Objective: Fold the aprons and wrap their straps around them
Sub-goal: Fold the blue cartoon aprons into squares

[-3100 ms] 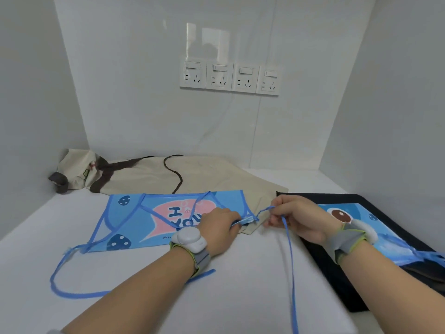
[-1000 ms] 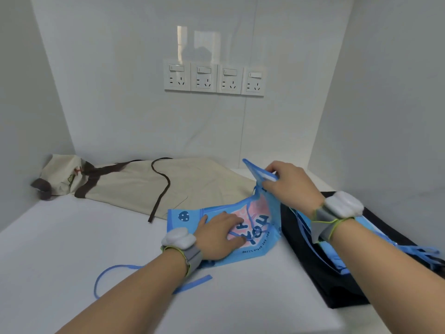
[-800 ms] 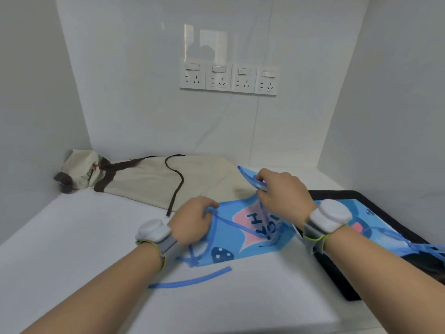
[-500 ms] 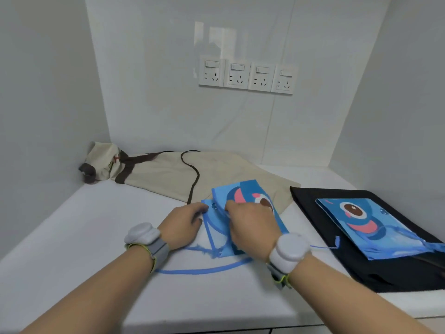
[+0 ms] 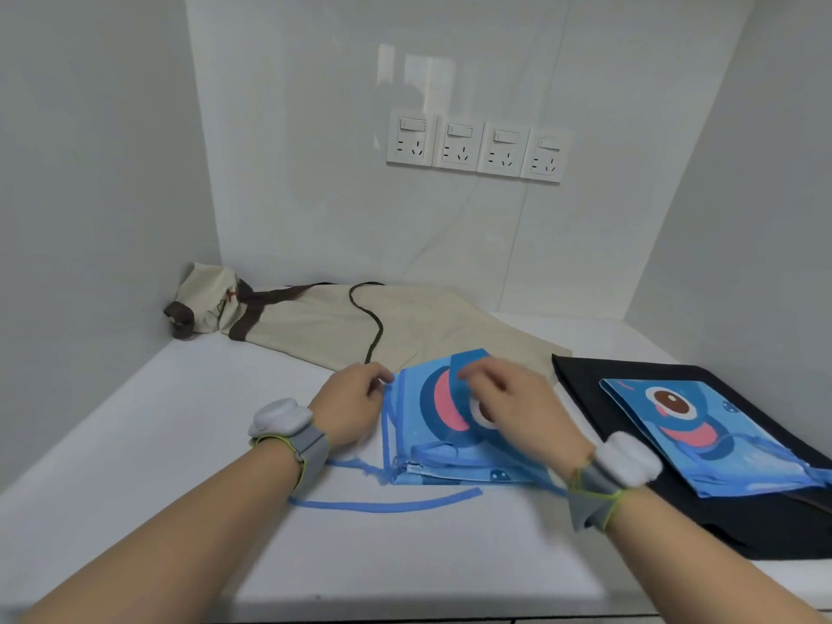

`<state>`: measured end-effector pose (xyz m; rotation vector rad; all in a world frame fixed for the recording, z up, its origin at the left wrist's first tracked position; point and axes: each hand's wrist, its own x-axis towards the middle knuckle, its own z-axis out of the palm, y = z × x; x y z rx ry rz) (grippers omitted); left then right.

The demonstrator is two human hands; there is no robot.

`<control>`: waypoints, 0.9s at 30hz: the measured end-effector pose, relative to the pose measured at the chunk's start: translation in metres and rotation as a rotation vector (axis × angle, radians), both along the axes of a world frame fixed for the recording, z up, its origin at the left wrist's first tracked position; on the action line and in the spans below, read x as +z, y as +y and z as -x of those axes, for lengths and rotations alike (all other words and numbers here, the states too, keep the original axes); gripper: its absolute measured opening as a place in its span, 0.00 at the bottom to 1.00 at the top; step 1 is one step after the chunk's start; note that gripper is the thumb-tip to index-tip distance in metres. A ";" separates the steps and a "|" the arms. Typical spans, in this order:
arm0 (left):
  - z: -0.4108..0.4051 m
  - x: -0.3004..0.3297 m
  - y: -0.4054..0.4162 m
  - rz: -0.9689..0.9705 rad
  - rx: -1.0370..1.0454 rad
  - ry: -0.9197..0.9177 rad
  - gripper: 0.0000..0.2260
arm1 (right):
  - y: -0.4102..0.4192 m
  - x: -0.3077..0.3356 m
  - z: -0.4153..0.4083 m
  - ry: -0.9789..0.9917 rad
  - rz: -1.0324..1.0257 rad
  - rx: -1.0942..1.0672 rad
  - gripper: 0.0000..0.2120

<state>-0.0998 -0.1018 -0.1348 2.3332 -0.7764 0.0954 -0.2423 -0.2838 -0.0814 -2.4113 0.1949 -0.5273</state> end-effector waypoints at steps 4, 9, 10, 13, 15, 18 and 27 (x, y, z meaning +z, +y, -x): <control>0.004 0.005 -0.011 -0.018 0.012 -0.042 0.14 | -0.070 -0.017 -0.010 0.307 0.057 -0.382 0.12; 0.007 0.012 -0.028 -0.070 -0.042 -0.090 0.16 | -0.067 -0.030 -0.023 0.418 -0.079 -0.322 0.20; 0.007 0.015 -0.032 -0.070 -0.053 -0.111 0.16 | -0.063 -0.031 -0.026 0.422 -0.079 -0.333 0.20; 0.009 0.029 -0.055 -0.077 -0.079 -0.152 0.14 | -0.062 -0.035 -0.030 0.409 -0.141 -0.347 0.25; 0.009 0.038 -0.071 -0.110 -0.100 -0.141 0.14 | -0.064 -0.038 -0.032 0.358 -0.208 -0.305 0.26; 0.009 0.052 -0.097 -0.202 -0.106 -0.086 0.16 | -0.067 -0.038 -0.030 0.232 -0.341 -0.185 0.22; 0.000 0.094 -0.123 -0.237 -0.092 0.096 0.10 | -0.067 -0.020 -0.021 0.036 -0.305 0.074 0.22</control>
